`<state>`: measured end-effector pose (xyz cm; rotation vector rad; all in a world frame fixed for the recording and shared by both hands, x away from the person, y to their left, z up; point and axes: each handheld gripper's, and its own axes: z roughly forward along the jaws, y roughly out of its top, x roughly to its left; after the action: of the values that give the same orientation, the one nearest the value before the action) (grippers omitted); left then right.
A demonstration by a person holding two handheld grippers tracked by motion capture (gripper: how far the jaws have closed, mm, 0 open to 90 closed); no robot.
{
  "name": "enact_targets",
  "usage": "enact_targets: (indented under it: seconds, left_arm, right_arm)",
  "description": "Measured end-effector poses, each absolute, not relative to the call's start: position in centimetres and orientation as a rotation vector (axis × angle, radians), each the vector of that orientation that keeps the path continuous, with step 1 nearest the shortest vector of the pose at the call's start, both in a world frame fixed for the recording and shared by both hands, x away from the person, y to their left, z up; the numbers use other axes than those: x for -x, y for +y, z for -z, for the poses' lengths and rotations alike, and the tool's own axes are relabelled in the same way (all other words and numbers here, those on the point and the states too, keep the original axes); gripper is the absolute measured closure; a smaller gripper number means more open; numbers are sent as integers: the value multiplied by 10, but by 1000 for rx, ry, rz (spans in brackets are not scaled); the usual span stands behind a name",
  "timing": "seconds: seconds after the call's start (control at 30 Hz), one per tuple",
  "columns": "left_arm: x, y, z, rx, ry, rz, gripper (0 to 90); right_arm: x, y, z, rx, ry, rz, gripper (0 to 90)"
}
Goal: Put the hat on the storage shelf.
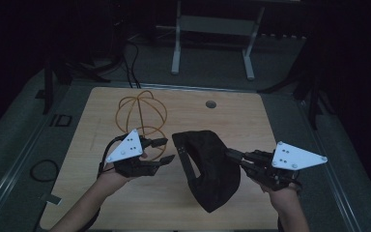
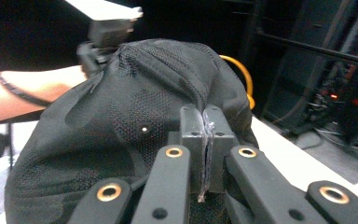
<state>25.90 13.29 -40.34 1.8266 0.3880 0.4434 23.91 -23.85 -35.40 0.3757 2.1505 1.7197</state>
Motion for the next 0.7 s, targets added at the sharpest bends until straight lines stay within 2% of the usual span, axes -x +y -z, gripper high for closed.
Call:
enact_targets:
  seconds: [0.33, 0.6, 0.7]
  left_arm:
    - [-247, 161, 428, -1851, 495, -460, 435]
    - [-240, 188, 458, -1826, 603, -460, 318]
    - [-238, 196, 467, -1812, 641, -458, 246]
  right_arm:
    - [-261, -241, 348, -450, 2102, -1674, 891]
    - [-282, -230, 337, -468, 2076, -1635, 891]
    - [-294, -221, 328, -466, 2077, -1612, 891]
